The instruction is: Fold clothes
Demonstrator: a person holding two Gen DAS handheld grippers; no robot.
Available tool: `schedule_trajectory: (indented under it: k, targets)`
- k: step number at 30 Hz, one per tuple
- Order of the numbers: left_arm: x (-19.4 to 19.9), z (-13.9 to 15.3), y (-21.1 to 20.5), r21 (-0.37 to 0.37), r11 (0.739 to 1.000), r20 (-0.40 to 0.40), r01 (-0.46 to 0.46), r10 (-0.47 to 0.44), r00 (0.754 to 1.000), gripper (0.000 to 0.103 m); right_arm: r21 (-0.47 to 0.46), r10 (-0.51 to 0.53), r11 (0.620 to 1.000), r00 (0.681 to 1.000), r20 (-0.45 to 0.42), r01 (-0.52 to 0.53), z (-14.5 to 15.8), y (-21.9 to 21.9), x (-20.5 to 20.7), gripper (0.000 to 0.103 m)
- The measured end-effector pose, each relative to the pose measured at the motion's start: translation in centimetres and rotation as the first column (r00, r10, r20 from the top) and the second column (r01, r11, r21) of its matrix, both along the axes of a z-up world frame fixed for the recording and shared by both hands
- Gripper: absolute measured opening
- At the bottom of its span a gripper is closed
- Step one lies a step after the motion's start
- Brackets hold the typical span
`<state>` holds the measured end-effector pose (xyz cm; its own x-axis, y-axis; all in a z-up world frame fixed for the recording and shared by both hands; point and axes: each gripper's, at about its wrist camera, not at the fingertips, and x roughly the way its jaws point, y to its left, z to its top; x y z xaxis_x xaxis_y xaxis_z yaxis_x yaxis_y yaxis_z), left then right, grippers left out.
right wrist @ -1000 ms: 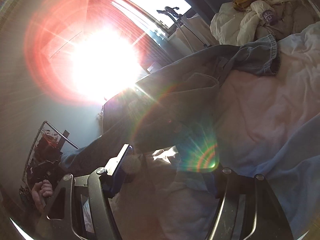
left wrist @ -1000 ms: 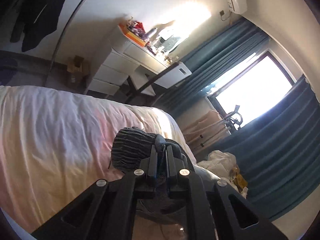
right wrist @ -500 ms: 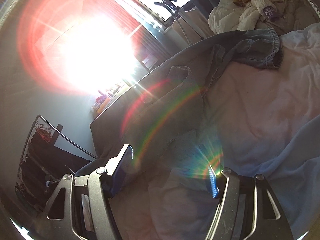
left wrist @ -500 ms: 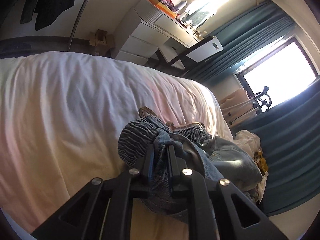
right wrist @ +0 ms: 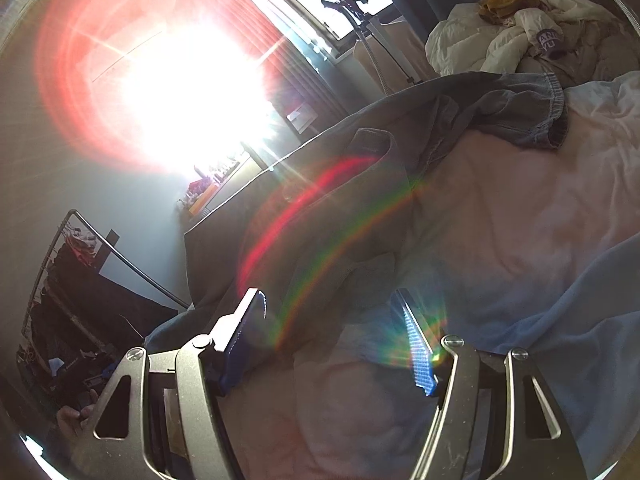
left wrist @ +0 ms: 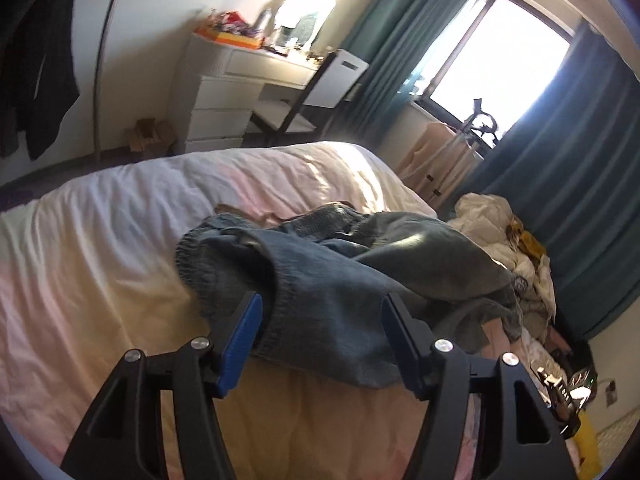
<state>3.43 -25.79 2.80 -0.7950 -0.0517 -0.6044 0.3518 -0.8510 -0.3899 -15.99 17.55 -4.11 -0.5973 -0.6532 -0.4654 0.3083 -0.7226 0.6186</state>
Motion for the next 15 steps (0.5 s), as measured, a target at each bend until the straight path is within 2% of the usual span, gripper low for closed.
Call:
schedule_trajectory:
  k: [2, 7, 11, 13, 15]
  targets:
    - [-2.1, 0.6, 3.5, -0.064, 0.995, -0.010, 0.074, -0.074, 0.997, 0.064, 0.014, -0.001, 1.000, 1.000, -0.007, 0.002, 0.2, 0.0, 0.4, 0.066]
    - [-7.7, 0.8, 11.4, -0.114, 0.957, 0.006, 0.267, -0.268, 0.963, 0.064, 0.048, -0.005, 0.999, 1.000, -0.025, 0.006, 0.7, 0.1, 1.5, 0.066]
    - [-13.2, -1.5, 16.5, -0.202, 0.896, 0.169, 0.396, -0.366, 0.915, 0.064, 0.061, -0.013, 0.998, 1.000, -0.026, 0.015, 0.6, 0.3, 1.7, 0.066]
    - [-15.2, -2.8, 17.8, -0.238, 0.876, 0.213, 0.419, -0.374, 0.903, 0.064, 0.058, -0.022, 0.998, 1.000, -0.020, 0.023, 0.4, 0.6, 1.3, 0.066]
    - [-16.6, -3.9, 18.2, -0.265, 0.869, 0.219, 0.418, -0.368, 0.904, 0.064, 0.054, -0.032, 0.998, 0.999, -0.015, 0.033, 0.2, 0.8, 0.9, 0.066]
